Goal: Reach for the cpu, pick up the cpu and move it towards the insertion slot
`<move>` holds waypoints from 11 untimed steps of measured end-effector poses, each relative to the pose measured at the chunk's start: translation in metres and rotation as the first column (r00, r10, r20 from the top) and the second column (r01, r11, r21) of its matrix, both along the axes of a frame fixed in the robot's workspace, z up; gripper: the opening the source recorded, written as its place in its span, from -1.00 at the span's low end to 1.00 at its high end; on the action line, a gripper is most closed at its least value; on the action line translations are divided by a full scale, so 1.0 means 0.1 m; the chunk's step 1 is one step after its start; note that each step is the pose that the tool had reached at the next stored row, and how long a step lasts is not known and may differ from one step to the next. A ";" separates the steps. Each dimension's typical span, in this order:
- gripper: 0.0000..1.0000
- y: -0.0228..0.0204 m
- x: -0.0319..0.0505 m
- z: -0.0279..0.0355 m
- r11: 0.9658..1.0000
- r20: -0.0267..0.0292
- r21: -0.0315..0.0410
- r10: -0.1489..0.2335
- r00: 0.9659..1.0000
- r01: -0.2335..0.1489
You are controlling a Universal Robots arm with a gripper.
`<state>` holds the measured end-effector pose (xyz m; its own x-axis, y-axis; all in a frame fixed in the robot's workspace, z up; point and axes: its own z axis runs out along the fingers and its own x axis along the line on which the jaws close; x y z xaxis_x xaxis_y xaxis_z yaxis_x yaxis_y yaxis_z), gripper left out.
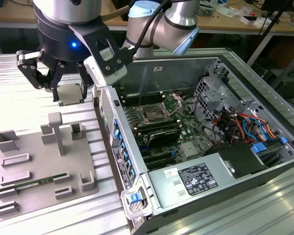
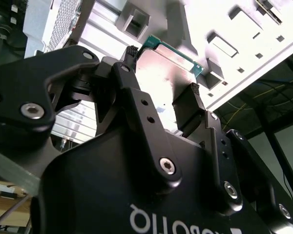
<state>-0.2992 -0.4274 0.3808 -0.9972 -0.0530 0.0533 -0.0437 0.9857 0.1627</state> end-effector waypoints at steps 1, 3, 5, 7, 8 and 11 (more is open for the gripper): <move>0.09 0.000 0.010 -0.001 1.000 0.000 0.000 0.000 1.000 0.000; 0.09 0.000 0.034 -0.003 1.000 0.000 0.000 0.000 1.000 0.000; 0.09 0.000 0.058 -0.005 1.000 0.000 0.000 0.000 1.000 0.000; 0.09 0.000 0.082 -0.007 1.000 0.000 0.000 0.000 1.000 0.000; 0.09 0.000 0.093 -0.007 1.000 0.000 0.000 0.000 1.000 0.000; 0.09 0.000 0.128 -0.010 1.000 0.000 0.000 0.000 1.000 0.000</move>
